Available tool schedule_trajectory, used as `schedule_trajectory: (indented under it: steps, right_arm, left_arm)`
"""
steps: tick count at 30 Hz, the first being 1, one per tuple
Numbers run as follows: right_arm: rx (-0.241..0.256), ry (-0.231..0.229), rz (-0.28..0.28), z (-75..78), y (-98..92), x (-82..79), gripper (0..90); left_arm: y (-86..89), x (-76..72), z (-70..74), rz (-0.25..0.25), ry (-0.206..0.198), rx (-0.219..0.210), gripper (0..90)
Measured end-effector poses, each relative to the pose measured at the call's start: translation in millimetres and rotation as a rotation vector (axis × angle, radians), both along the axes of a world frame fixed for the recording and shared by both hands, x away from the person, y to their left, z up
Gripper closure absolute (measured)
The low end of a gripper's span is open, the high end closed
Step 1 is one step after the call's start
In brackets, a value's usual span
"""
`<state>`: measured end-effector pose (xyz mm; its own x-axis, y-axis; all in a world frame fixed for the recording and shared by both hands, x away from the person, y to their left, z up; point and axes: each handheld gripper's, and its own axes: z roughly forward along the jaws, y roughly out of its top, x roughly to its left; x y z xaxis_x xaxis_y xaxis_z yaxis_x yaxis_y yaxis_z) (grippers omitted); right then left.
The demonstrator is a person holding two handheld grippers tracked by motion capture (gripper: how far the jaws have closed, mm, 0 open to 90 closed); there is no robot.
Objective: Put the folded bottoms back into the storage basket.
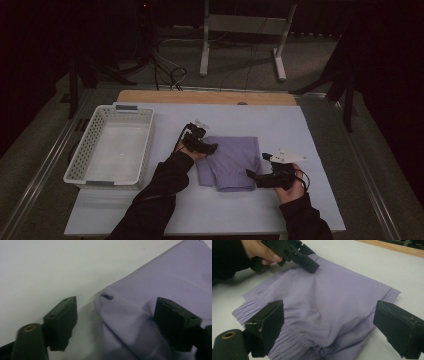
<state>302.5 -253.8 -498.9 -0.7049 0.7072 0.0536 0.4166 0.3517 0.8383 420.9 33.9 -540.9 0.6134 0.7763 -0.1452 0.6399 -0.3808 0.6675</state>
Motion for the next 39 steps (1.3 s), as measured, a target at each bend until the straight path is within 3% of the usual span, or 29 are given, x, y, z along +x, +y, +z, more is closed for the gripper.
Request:
schedule_trajectory:
  steps: [3, 12, 19, 25, 29, 34, 39]
  right_arm:
    - [-0.002, 0.004, 0.01, -1.5, 1.4, -0.1, 9.6]
    - [-0.001, 0.001, 0.008, -0.7, 1.0, 0.0, 9.6]
    - [0.004, 0.003, 0.007, 0.1, 0.9, 0.3, 9.6]
    - [0.007, 0.001, 0.005, 1.2, 0.8, 0.7, 9.6]
    - [0.009, -0.005, 0.004, 3.0, 0.2, 0.8, 9.7]
    - [0.028, -0.014, 0.009, 8.8, -2.0, 1.3, 9.8]
    - [0.057, -0.039, 0.031, 20.2, -6.5, 2.6, 9.7]
  left_arm:
    - [-1.9, -2.3, -1.6, -0.037, -0.027, 0.025, 25.6]
    - [-2.3, -4.9, -2.3, -0.102, -0.041, 0.002, 40.0]
    - [-5.5, -8.6, -0.6, -0.132, -0.009, -0.034, 65.4]
    - [-7.9, -9.7, 0.5, -0.127, 0.017, -0.048, 76.3]
    - [-9.5, -11.6, 1.6, -0.111, 0.011, -0.045, 81.7]
    - [-10.7, -16.0, 6.4, -0.087, -0.014, -0.042, 84.3]
    - [-10.3, -19.6, 17.0, -0.088, -0.051, -0.072, 84.4]
